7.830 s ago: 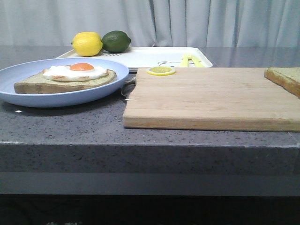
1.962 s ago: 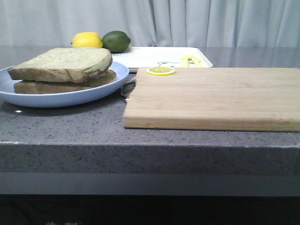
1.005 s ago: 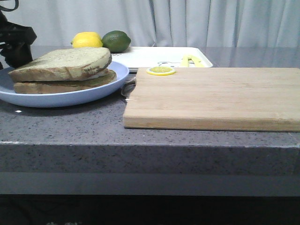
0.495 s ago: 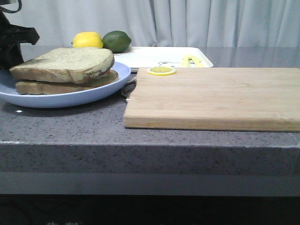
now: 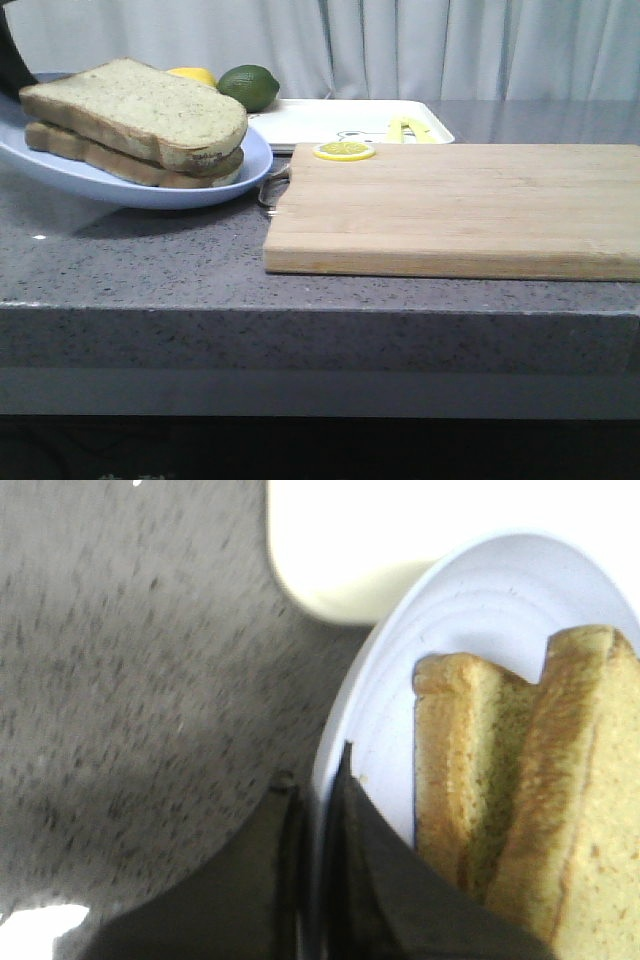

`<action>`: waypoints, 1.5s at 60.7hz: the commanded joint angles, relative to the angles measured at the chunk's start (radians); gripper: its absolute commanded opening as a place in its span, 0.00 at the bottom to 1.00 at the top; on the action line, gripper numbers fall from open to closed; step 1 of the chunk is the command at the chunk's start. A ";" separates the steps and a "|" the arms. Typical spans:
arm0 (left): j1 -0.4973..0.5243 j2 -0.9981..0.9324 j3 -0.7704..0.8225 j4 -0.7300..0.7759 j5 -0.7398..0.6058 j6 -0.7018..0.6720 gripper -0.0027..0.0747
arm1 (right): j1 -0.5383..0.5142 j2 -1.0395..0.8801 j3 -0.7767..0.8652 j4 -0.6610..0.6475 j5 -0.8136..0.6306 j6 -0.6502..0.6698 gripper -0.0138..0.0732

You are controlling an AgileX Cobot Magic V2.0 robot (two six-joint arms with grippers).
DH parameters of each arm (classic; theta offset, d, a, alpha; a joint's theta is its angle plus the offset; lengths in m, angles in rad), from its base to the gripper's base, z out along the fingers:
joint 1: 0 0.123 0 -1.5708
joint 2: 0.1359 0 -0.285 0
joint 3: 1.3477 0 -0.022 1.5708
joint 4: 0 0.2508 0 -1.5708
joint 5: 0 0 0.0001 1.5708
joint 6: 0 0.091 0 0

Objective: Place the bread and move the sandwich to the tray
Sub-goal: 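Lift the blue plate with the sandwich toward the white tray, then lower the blue plate onto the white tray with the left gripper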

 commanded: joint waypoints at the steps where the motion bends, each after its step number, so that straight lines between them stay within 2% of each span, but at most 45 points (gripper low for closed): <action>1: -0.006 -0.049 -0.101 -0.131 -0.023 -0.001 0.01 | -0.001 0.009 -0.024 0.015 -0.084 0.001 0.09; 19: -0.037 0.125 -0.413 -0.256 -0.018 -0.001 0.01 | -0.001 0.009 -0.018 0.015 -0.088 0.001 0.09; 37: -0.104 0.457 -0.842 -0.257 -0.016 -0.005 0.01 | -0.001 0.009 -0.018 0.015 -0.085 0.001 0.09; 51: -0.112 0.661 -1.121 -0.257 0.013 -0.087 0.01 | -0.001 0.009 -0.018 0.015 -0.083 0.001 0.09; 63: -0.119 0.716 -1.145 -0.286 0.010 -0.087 0.01 | -0.001 0.009 -0.018 0.015 -0.083 0.001 0.09; 91: -0.121 0.727 -1.145 -0.251 0.005 -0.085 0.01 | -0.001 0.011 -0.018 0.015 -0.085 0.001 0.09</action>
